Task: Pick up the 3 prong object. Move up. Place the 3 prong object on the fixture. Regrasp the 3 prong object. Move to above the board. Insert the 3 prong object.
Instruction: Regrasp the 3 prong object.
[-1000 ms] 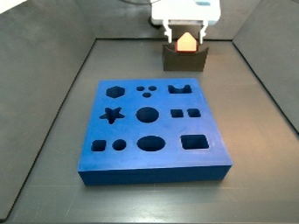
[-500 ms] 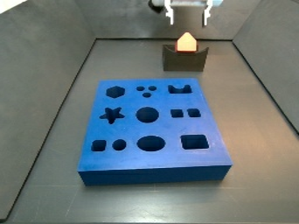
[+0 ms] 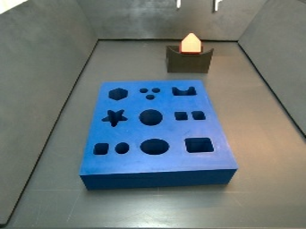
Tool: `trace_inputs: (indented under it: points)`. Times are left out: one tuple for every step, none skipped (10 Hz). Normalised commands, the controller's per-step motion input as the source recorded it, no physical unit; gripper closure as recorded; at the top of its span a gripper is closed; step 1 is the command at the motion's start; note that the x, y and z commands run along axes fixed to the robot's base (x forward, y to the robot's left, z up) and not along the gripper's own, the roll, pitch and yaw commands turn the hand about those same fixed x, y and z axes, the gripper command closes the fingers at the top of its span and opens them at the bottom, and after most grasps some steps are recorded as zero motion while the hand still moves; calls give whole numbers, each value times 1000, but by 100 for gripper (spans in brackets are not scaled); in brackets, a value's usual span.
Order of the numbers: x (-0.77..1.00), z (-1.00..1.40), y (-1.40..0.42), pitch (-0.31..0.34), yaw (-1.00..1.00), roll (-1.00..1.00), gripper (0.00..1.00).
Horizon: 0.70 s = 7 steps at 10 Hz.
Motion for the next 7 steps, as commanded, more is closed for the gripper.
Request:
trace_inputs:
  points:
    - [-127, 616, -923, 43, 23, 1000, 0]
    - [-81, 340, -715, 41, 22, 1000, 0]
    - [-55, 125, -542, 39, 22, 1000, 0]
    - [-30, 16, -364, 37, 22, 1000, 0]
    - [-28, 21, -107, 34, 23, 1000, 0]
    - [-40, 30, 5, 32, 23, 1000, 0]
    - [-34, 7, -17, 26, 24, 1000, 0]
